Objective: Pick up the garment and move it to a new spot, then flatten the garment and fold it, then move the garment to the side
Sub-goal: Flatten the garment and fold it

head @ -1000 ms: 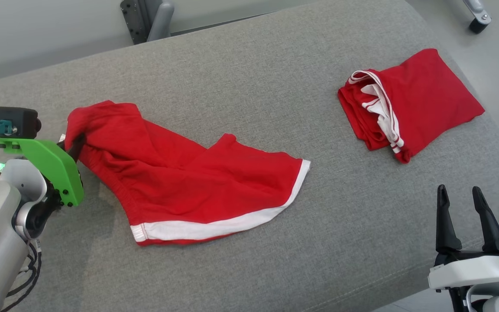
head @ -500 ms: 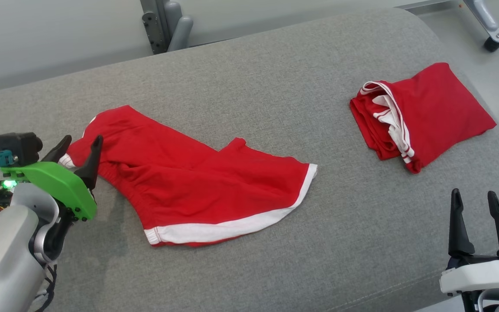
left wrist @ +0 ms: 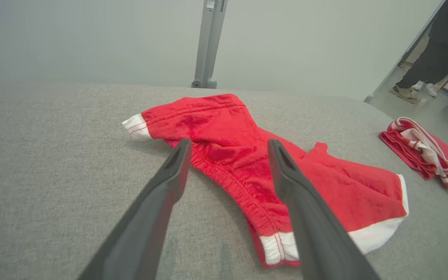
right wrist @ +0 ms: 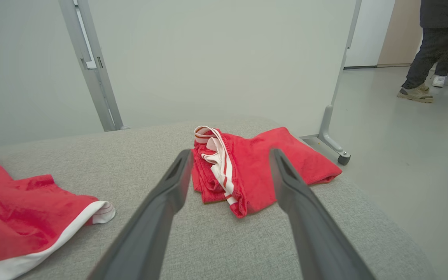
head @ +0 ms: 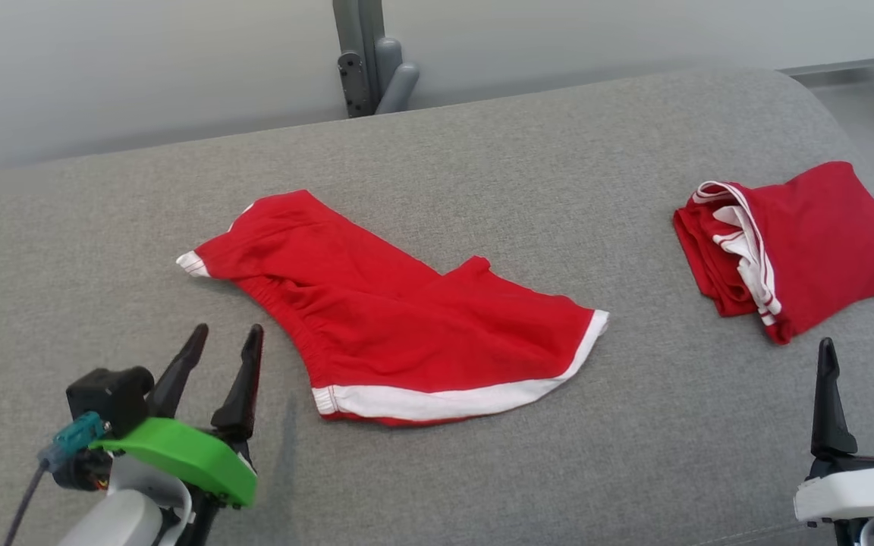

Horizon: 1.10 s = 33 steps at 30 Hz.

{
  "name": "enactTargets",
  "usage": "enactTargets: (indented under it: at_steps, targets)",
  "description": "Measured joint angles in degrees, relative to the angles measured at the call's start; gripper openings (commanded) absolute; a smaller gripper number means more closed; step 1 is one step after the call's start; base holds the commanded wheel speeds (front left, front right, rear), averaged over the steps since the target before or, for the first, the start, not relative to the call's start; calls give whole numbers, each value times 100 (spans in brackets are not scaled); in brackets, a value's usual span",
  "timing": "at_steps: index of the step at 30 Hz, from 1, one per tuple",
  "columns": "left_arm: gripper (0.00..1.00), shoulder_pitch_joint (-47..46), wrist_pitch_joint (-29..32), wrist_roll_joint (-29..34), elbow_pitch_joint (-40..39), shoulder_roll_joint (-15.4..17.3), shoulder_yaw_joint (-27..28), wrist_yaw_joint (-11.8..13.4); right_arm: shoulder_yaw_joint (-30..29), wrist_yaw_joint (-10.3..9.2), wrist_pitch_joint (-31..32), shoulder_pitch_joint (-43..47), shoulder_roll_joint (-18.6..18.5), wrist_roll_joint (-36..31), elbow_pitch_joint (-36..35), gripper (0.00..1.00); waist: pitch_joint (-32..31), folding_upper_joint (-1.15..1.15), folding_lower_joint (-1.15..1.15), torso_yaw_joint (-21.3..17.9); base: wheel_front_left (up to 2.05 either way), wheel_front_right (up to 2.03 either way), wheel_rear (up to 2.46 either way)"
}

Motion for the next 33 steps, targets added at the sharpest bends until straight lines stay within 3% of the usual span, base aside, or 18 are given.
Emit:
enactTargets:
  at_steps: [6,22,33]
  targets:
    - [100,721,-22,634,-210,-466,605,-78,-23,0,0,94,-52,-35,3,100,-119,0,0,347,0,0,0]
    - [100,2401,-23,2262,-14,-1450,2101,-786,108,0,1,347,-134,-18,163,100,-577,0,0,852,0,0,0]
    - [100,2829,-23,3026,8,-2160,3355,-1289,311,1,0,456,-237,122,281,100,-758,0,0,1016,0,0,0]
